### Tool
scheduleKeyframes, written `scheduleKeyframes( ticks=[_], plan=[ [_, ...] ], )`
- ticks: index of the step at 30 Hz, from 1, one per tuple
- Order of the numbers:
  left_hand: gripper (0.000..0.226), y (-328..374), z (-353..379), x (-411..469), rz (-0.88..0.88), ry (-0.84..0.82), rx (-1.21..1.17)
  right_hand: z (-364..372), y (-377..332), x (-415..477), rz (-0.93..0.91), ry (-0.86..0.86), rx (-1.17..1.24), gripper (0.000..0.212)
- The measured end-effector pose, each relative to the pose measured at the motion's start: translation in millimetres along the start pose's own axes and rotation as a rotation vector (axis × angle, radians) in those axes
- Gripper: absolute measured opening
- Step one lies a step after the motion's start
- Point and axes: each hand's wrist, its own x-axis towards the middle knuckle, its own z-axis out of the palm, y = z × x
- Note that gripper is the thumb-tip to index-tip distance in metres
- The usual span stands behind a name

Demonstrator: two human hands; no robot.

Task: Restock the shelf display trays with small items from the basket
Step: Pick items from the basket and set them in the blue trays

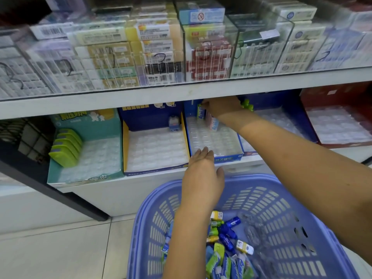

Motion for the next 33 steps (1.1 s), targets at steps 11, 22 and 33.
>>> scheduleKeyframes(
  ticks=[11,22,33],
  plan=[
    [0.019,1.0,-9.0,-18.5,0.059,0.285,-0.204,-8.9,1.5,-76.6,-0.146,0.11,0.003,0.017],
    [0.031,-55.9,121.6,-50.6,-0.131,-0.525,0.058,146.2,118.5,-199.0,0.255,-0.729,-0.176,0.019],
    [0.036,-91.1,171.9,-72.3,-0.22,-0.721,0.176,237.1,144.2,-240.3,0.39,-0.698,-0.012,0.046]
  ],
)
